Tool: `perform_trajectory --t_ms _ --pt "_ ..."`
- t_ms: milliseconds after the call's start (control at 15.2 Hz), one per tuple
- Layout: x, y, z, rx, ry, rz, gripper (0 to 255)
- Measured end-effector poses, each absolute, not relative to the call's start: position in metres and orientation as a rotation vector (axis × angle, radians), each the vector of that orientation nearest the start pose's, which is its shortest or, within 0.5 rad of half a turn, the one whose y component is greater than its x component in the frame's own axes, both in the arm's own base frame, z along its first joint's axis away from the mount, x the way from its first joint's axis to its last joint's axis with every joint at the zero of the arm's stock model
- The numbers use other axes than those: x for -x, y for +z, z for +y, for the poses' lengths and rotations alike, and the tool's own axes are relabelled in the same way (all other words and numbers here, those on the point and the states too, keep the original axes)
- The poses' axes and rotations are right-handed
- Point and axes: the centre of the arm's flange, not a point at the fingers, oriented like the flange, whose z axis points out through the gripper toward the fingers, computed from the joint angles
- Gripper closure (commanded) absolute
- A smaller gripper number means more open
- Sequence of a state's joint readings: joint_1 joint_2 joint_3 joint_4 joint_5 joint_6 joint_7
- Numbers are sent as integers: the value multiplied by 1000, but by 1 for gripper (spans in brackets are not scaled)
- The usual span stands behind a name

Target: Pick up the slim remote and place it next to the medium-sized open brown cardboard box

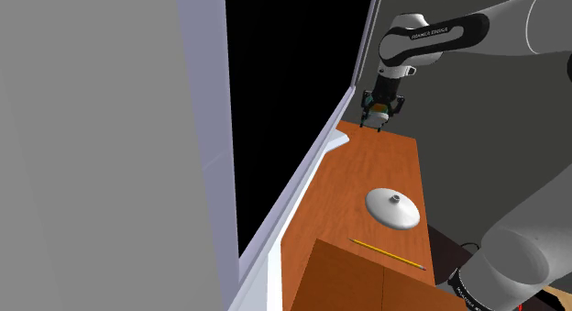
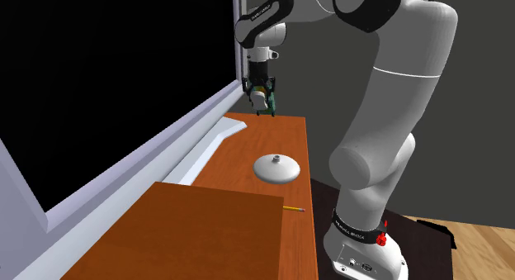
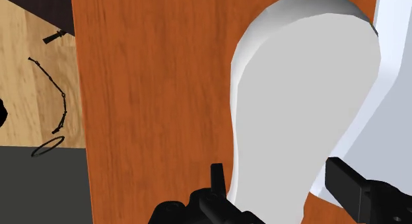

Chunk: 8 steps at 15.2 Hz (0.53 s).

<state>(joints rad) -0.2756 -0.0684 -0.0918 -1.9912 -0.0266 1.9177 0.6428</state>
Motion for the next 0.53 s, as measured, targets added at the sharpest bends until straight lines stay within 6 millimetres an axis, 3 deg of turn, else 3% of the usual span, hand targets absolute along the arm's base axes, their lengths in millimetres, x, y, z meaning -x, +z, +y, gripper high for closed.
perform_trajectory --t_ms 528 --pt "-501 533 -195 2773 4 1516 255"
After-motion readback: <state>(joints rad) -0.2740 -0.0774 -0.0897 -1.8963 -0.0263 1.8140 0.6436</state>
